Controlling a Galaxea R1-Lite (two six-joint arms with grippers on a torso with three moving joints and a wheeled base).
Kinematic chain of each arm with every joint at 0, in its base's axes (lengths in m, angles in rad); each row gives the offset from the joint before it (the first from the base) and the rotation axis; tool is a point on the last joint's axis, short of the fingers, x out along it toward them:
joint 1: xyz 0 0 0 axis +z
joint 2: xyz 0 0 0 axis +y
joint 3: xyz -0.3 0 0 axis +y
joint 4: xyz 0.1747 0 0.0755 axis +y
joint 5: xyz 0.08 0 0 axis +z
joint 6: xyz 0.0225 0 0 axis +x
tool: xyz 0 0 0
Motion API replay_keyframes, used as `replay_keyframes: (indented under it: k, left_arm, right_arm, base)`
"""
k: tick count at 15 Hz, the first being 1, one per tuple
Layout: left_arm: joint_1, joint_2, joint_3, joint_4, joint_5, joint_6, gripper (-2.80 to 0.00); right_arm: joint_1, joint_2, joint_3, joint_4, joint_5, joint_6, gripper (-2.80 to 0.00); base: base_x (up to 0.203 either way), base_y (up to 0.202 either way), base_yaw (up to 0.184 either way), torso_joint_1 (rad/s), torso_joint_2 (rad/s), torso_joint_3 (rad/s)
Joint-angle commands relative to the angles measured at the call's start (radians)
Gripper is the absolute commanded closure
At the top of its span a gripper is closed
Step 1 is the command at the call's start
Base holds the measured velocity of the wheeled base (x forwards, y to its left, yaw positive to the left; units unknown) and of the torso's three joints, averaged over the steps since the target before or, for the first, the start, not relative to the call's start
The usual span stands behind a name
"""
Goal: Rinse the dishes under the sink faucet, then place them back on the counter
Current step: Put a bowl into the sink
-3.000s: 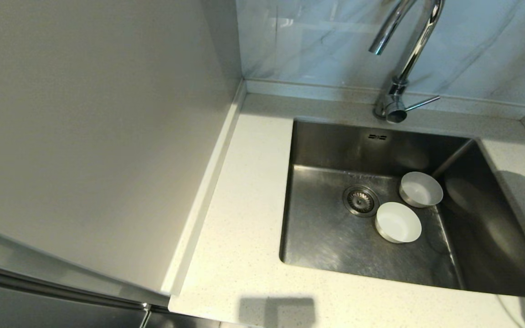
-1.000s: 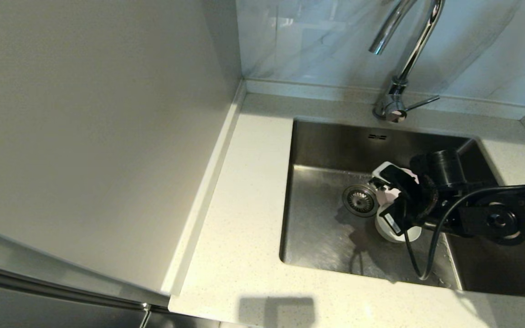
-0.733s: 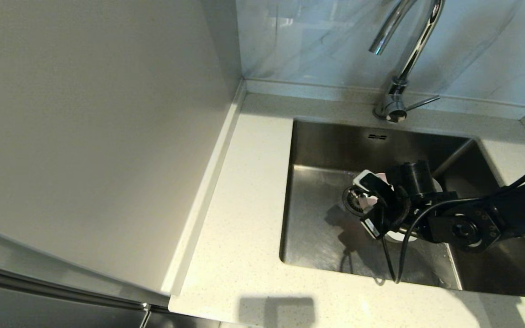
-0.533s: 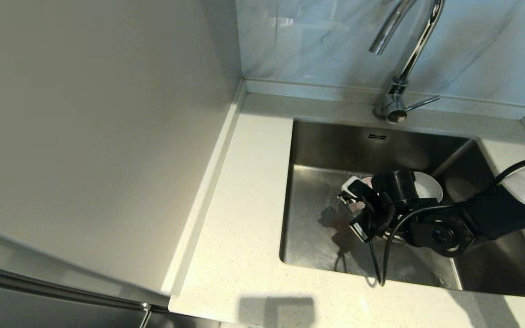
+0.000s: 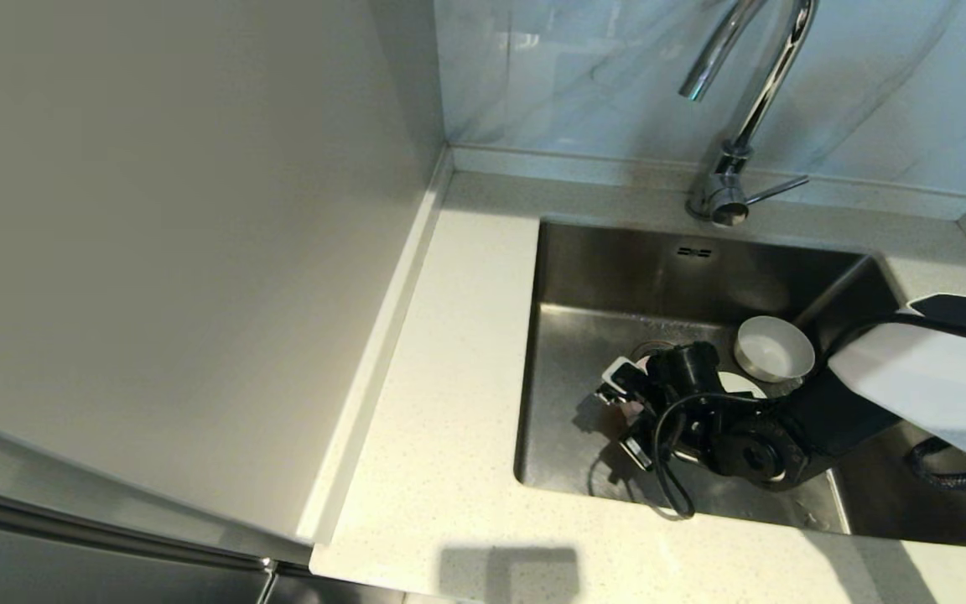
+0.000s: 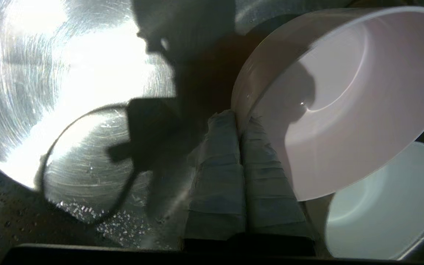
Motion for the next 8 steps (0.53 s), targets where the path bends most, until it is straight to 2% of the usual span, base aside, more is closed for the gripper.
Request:
replay_keyframes:
  k: [1, 6, 8]
  left_arm:
    - [0.0, -0.003, 0.0, 0.0, 0.0, -0.001, 0.0]
    - [0.0, -0.003, 0.0, 0.0, 0.0, -0.001, 0.0]
    - [0.0, -0.003, 0.0, 0.0, 0.0, -0.001, 0.0]
  right_arm:
    - [0.003, 0.036, -0.007, -0.004, -0.002, -0.003, -2.8]
    - [0.002, 0.018, -0.031, -0.004, -0.002, 0.002, -2.8]
    - [-0.004, -0.056, -0.03, -0.002, -0.001, 0.007, -2.8]
  base:
    - [0.0, 0.0, 0.0, 0.0, 0.0, 0.0]
    - [0.0, 0.0, 0.0, 0.0, 0.0, 0.0]
    - [0.0, 0.0, 0.0, 0.0, 0.0, 0.0]
